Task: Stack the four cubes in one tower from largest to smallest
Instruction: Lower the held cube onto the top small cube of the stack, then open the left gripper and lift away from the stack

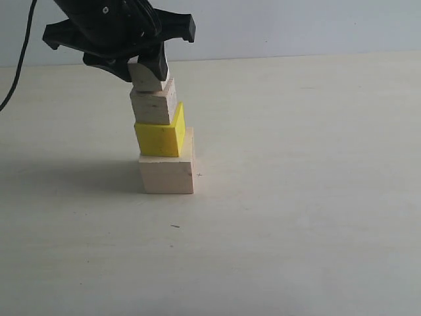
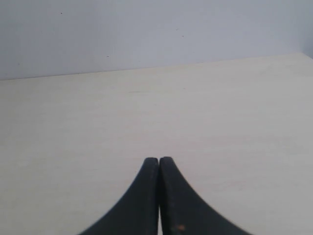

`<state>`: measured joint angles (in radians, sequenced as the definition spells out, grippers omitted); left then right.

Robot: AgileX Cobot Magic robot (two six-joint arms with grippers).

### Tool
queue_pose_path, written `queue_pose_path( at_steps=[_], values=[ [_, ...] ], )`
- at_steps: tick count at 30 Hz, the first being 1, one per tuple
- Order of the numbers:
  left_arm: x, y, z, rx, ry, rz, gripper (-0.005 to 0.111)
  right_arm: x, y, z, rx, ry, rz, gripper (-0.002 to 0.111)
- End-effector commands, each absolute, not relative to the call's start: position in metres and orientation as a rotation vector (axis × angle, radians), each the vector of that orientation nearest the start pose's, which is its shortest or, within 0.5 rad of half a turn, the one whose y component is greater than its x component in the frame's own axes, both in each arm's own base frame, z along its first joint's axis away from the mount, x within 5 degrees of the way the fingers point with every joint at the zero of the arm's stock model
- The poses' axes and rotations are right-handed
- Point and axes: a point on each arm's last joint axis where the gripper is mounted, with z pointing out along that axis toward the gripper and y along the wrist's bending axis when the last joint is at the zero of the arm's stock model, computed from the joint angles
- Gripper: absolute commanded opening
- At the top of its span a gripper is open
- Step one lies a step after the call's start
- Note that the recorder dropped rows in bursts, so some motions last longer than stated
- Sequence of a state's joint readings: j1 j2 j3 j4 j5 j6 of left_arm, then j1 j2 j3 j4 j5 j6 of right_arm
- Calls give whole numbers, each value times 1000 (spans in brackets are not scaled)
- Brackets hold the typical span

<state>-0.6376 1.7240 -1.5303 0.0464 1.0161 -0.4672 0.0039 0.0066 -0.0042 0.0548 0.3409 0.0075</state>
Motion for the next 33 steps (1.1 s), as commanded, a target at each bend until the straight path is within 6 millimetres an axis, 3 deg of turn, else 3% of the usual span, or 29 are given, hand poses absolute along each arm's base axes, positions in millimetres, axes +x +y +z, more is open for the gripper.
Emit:
queue_pose_path(
  at_steps=[1,8,18,25,33],
  values=[
    [301,-219,312,250,2705,-274,16,54,1,183,36,1818,49,0],
    [301,-219,312,249,2706,-276,20,54,1,183,34,1818,45,0],
    [301,-219,312,248,2707,-279,57,54,1,183,34,1818,45,0],
    [300,-218,316,246,2687,-293,74,54,1,183,35,1818,47,0],
    [290,-209,344,247,2592,-321,79,54,1,183,35,1818,47,0]
  ],
)
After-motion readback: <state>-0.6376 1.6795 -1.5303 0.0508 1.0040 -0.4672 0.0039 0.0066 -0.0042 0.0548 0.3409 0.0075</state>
